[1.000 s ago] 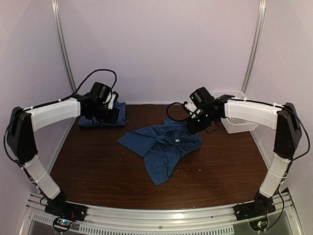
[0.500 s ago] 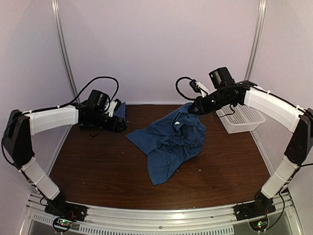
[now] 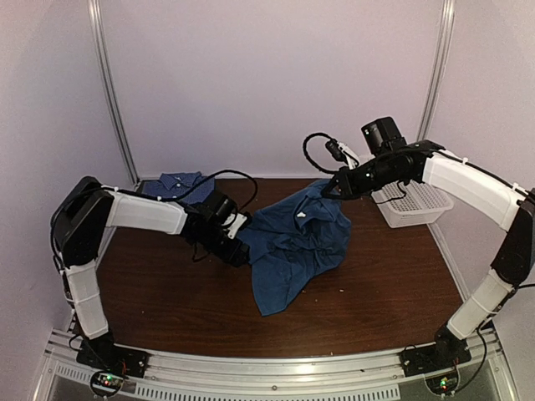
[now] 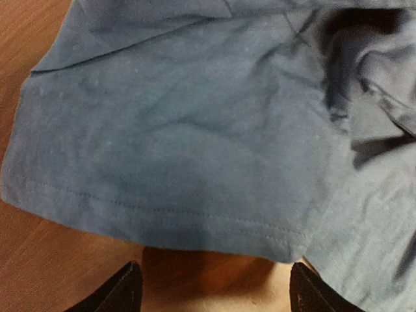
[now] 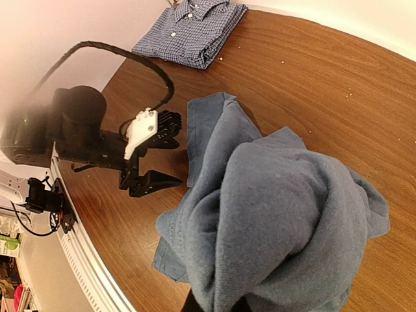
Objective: Fold and stack the mixed laundry pile
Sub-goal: Pick up the crumpled T-shirt from the center of the board, then flatten out the crumpled T-shirt at the center of the board.
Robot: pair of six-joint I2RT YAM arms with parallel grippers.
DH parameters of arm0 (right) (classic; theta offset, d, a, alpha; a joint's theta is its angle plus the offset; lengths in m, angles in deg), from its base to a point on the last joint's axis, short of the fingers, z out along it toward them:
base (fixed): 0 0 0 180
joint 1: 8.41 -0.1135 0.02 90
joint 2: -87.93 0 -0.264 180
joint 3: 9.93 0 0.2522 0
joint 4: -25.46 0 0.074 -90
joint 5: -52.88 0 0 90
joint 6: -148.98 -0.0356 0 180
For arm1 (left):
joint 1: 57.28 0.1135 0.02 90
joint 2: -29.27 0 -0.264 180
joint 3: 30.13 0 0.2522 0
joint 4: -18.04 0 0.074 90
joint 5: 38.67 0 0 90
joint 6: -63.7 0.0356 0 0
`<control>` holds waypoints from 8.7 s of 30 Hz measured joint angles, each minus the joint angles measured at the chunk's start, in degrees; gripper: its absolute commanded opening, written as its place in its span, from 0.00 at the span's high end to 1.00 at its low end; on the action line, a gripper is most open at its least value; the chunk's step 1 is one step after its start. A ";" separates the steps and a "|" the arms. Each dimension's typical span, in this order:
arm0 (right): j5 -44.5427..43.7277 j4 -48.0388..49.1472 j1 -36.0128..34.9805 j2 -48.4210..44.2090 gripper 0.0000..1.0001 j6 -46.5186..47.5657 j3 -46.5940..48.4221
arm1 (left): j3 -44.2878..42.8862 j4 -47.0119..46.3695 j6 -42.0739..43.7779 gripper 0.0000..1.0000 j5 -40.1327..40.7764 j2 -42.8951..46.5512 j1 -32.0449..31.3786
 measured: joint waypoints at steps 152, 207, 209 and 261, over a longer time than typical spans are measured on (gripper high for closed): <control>-11.89 8.31 13.75 6.12 1.00 -6.88 -10.54 | 22.01 5.62 -5.29 0.32 0.79 32.63 -9.75; -15.87 3.54 -12.74 -3.69 0.51 -2.12 -16.24 | 9.07 5.57 -16.37 1.00 0.37 16.87 17.03; -14.69 4.11 -17.42 -2.08 0.51 -3.06 -17.86 | 9.05 5.53 -16.37 1.00 0.11 16.87 17.03; -29.70 -19.02 -20.87 1.77 1.00 1.29 6.32 | 10.56 9.07 -13.16 1.00 1.27 27.65 23.30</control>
